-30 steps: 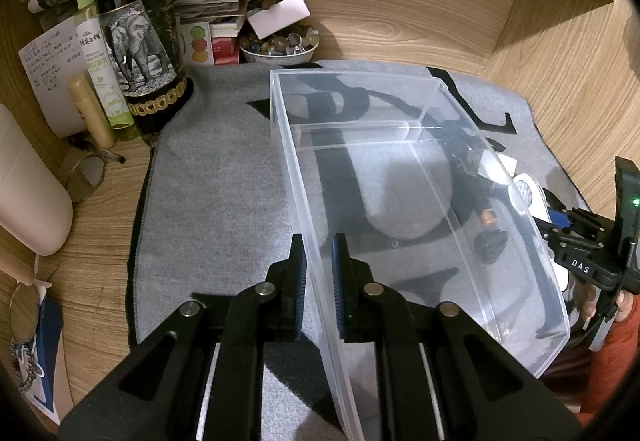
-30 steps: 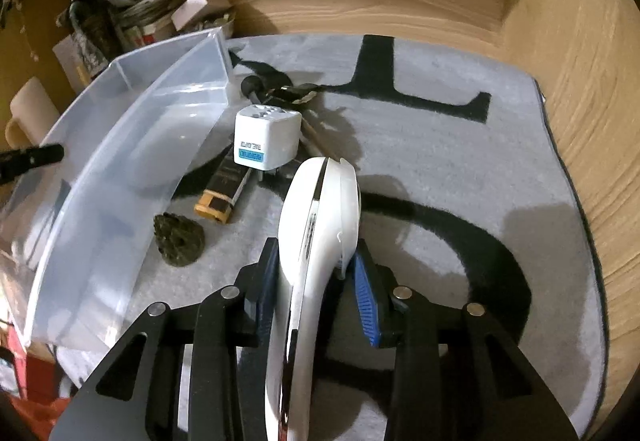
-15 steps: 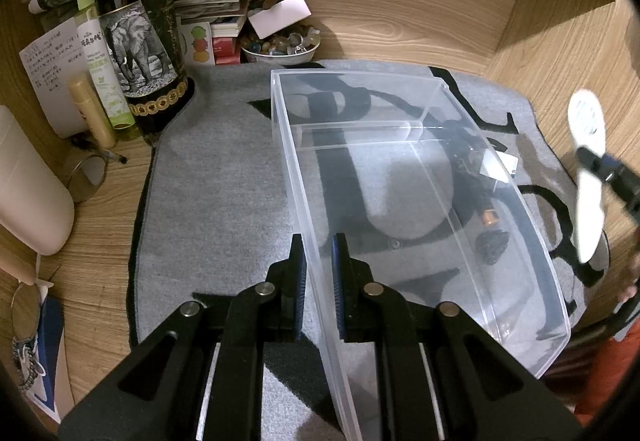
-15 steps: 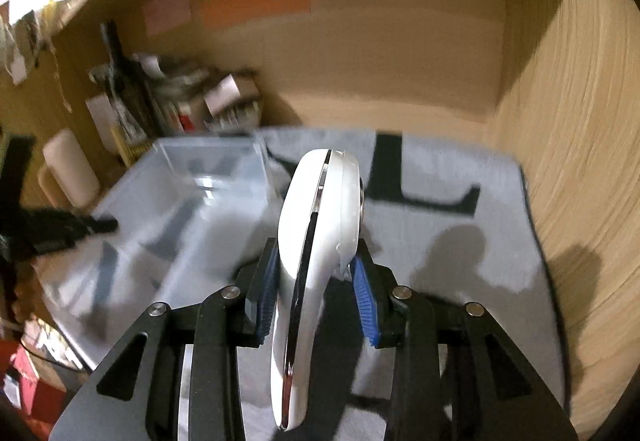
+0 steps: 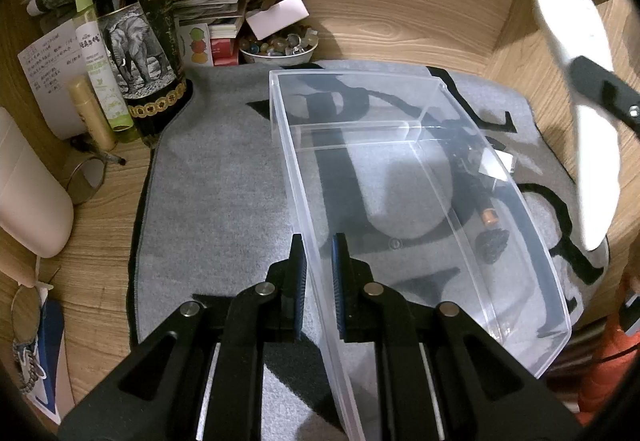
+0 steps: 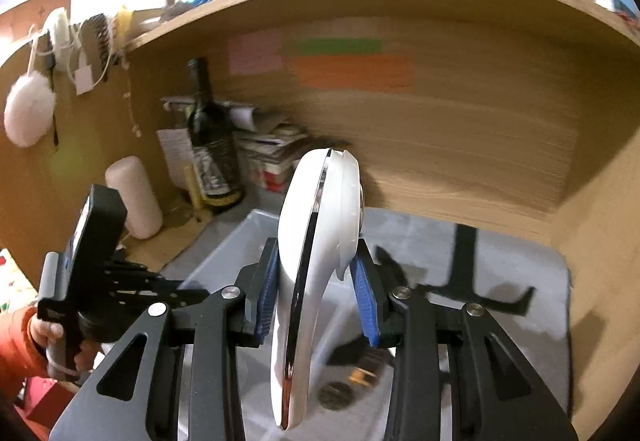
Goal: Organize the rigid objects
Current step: 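Carry the white device over the clear box and lower it inside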
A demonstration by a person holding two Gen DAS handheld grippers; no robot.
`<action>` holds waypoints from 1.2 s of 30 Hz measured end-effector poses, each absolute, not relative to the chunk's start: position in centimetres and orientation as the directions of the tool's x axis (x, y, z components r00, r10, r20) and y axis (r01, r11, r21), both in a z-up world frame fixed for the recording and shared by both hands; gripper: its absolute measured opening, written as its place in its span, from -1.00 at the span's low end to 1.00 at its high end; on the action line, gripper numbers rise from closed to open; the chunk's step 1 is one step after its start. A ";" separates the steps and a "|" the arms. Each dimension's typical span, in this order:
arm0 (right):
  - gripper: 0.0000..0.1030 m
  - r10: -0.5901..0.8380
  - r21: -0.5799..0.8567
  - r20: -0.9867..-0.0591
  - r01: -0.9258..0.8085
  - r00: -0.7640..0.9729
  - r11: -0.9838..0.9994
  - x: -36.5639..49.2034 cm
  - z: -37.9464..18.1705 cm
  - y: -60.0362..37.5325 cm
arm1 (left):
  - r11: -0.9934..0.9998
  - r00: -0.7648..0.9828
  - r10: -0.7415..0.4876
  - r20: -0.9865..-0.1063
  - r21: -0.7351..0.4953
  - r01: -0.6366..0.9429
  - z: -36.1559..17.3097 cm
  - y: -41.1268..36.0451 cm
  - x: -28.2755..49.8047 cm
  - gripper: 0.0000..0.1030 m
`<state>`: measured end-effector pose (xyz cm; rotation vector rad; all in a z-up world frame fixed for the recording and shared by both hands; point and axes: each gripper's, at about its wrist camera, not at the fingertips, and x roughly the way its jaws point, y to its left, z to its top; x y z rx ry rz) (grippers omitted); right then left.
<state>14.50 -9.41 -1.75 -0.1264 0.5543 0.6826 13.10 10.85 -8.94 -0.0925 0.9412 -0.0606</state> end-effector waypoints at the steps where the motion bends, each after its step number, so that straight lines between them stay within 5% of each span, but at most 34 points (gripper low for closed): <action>1: -0.38 0.567 0.068 -0.533 -0.636 0.629 0.769 14.7 -1.9 -8.9 | 0.994 0.588 -0.093 -0.804 -0.106 0.012 -8.9 10.9 13.1 -0.77; 21: -0.38 0.439 -0.032 -0.785 -0.737 0.437 0.675 16.4 -8.8 -1.7 | 0.994 0.591 -0.097 -0.801 -0.104 0.021 -9.0 10.6 13.2 -0.77; 36: -0.36 0.381 -0.056 -0.837 -0.753 0.394 0.656 16.5 -10.0 -1.1 | 0.994 0.592 -0.097 -0.800 -0.106 0.020 -8.9 10.5 13.2 -0.77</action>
